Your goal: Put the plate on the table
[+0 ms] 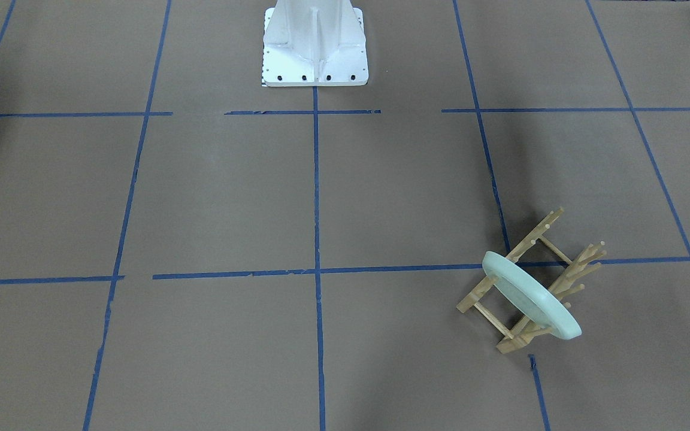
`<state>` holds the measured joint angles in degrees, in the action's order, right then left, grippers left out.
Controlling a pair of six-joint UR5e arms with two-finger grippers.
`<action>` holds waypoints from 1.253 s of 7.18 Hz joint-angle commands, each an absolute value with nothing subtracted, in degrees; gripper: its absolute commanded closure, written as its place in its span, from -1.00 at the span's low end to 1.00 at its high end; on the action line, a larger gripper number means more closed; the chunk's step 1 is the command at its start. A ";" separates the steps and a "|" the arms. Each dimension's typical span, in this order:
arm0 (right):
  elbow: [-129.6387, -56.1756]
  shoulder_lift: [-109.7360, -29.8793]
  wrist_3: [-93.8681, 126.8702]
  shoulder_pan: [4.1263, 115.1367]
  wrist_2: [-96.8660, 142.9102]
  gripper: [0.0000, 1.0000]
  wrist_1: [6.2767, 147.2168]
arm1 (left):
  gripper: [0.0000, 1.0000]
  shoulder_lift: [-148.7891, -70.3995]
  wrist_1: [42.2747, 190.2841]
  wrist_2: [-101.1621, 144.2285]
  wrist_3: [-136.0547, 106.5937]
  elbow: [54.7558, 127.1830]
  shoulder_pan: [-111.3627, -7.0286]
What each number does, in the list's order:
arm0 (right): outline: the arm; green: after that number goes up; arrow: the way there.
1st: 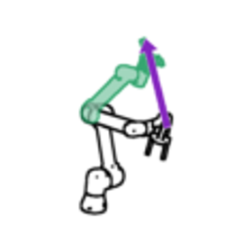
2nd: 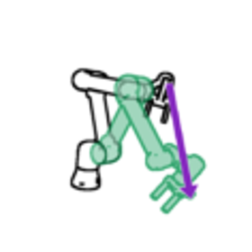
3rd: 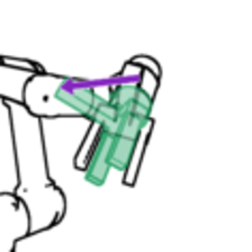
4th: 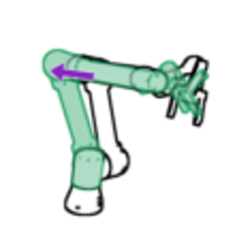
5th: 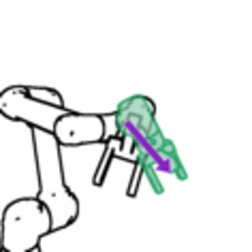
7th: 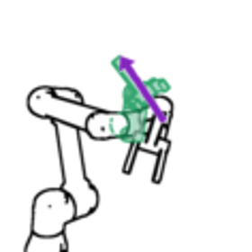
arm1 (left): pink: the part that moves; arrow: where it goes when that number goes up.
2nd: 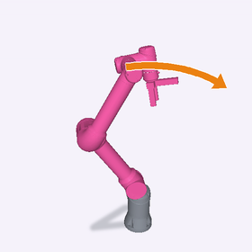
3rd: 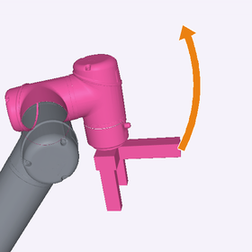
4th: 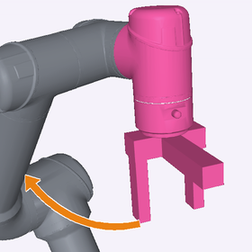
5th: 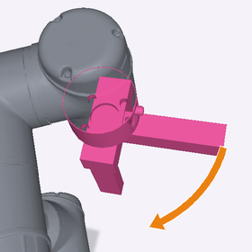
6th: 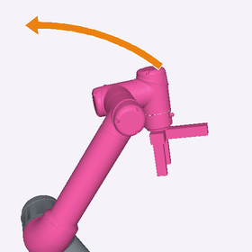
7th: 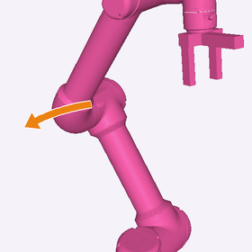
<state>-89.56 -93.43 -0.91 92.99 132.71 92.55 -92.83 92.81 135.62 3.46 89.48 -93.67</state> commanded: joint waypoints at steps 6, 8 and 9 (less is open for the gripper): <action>-89.56 -93.43 -0.88 92.99 132.71 -1.00 92.55 | -0.99 -107.82 150.58 135.22 -90.49 79.28 -76.73; -89.56 -93.43 -0.88 92.99 132.71 -1.00 92.55 | -0.99 -112.38 155.39 124.25 -104.12 79.19 -67.82; -89.56 -93.43 -0.88 92.99 132.71 -1.00 92.55 | -0.99 -113.46 155.13 121.93 -106.06 79.10 -66.89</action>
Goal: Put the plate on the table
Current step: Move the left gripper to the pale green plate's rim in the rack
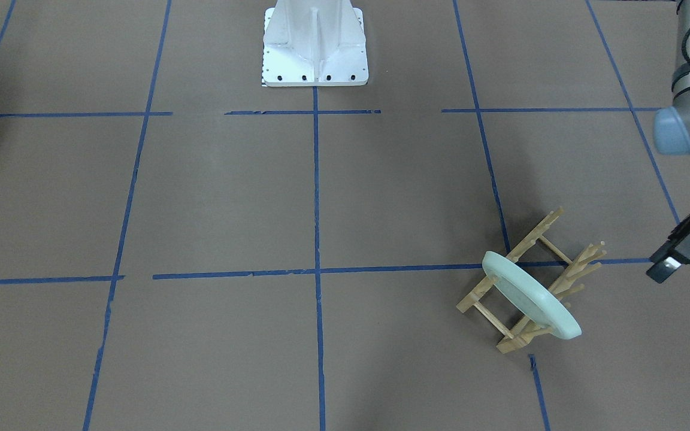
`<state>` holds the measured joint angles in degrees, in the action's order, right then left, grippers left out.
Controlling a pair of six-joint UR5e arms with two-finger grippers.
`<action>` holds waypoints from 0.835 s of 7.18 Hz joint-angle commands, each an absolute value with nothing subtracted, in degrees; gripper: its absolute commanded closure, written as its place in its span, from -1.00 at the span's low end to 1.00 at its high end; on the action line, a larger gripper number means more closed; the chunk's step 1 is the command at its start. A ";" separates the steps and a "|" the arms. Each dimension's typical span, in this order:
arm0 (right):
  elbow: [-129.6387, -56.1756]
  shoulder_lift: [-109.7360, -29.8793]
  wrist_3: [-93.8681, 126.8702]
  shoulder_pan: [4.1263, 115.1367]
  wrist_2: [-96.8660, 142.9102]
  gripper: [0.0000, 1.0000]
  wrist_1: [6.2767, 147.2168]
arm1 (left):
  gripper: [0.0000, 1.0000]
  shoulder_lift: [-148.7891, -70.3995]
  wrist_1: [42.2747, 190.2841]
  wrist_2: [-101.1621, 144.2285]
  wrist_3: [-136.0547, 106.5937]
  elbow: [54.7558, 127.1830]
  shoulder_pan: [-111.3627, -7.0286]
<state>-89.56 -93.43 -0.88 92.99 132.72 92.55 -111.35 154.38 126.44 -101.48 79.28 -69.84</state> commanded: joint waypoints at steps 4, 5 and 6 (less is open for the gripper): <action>-89.56 -93.43 -0.88 92.99 132.71 -1.00 92.55 | -0.90 -118.91 155.39 121.73 -107.84 75.06 -64.43; -89.56 -93.43 -0.88 92.99 132.71 -1.00 92.55 | -0.87 -119.44 155.39 121.73 -107.93 74.80 -63.64; -89.56 -93.43 -0.88 92.99 132.71 -1.00 92.55 | -0.81 -119.53 155.39 121.73 -107.93 74.62 -63.20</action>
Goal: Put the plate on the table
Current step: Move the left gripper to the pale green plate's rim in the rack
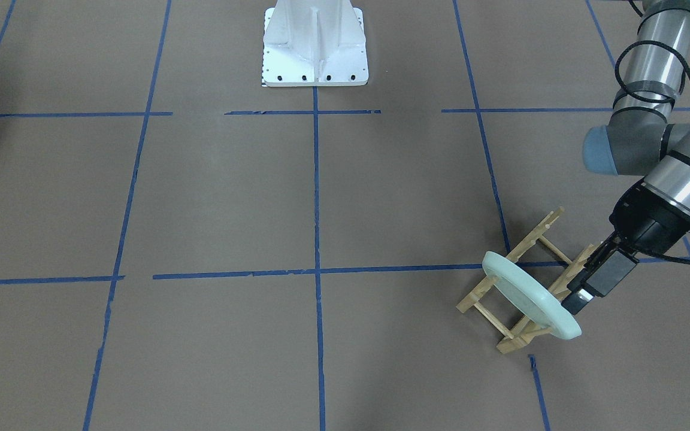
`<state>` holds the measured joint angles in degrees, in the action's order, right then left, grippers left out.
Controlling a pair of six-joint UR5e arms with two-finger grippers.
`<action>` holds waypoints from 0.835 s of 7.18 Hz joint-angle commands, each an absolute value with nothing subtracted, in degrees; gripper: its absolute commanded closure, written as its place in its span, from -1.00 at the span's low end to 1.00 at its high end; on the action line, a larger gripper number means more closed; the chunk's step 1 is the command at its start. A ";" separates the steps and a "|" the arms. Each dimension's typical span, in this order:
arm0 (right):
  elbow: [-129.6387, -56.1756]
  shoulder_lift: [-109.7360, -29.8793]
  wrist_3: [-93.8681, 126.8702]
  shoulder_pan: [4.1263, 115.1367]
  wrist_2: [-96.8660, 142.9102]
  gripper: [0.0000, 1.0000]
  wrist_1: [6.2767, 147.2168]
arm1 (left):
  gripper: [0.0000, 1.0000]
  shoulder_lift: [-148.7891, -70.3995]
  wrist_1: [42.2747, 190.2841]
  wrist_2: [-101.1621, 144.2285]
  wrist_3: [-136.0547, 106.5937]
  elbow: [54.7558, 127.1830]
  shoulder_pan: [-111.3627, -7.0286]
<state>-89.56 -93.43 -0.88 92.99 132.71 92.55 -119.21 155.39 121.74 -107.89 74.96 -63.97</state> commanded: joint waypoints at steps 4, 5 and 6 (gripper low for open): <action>-89.56 -93.43 -0.88 92.99 132.71 -1.00 92.55 | -0.02 -120.76 155.39 121.73 -107.93 73.39 -62.84; -89.56 -93.43 -0.88 92.99 132.71 -1.00 92.55 | 0.27 -120.76 155.39 121.73 -107.93 73.39 -62.67; -89.56 -93.43 -0.88 92.99 132.71 -1.00 92.55 | 0.46 -120.76 155.39 121.73 -107.93 73.39 -62.67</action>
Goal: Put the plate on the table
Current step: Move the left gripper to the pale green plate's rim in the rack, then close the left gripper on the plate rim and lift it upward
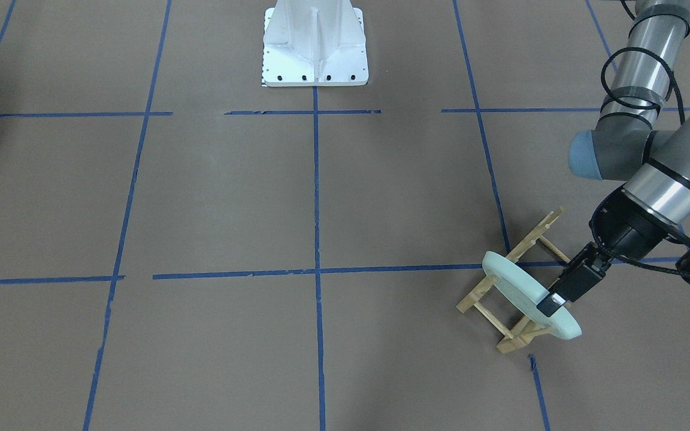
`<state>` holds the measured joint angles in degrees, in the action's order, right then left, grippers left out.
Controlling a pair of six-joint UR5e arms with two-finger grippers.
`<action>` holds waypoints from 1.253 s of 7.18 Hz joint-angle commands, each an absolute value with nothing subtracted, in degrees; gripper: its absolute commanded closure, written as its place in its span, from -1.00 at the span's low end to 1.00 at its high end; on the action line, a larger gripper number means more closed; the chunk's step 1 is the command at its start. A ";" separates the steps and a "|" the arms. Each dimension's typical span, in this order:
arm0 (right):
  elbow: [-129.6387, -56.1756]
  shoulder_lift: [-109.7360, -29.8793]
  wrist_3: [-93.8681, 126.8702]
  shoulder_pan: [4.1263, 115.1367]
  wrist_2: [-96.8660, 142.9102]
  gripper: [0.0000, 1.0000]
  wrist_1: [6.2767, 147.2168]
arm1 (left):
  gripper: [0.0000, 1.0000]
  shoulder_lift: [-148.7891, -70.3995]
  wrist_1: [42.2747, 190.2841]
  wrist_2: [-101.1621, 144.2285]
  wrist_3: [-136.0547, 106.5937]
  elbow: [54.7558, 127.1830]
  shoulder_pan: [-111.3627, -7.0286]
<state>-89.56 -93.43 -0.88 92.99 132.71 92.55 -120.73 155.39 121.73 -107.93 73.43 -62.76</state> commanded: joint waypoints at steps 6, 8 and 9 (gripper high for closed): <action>-89.56 -93.43 -0.88 92.99 132.71 -1.00 92.55 | 1.00 -120.76 152.95 122.34 -112.38 85.31 -66.44; -89.56 -93.43 -0.88 92.99 132.71 -1.00 92.55 | 1.00 -121.11 135.97 121.99 -113.12 95.49 -65.75; -89.56 -93.43 -0.88 92.99 132.71 -1.00 92.55 | 1.00 -121.11 127.61 121.30 -113.03 99.45 -61.57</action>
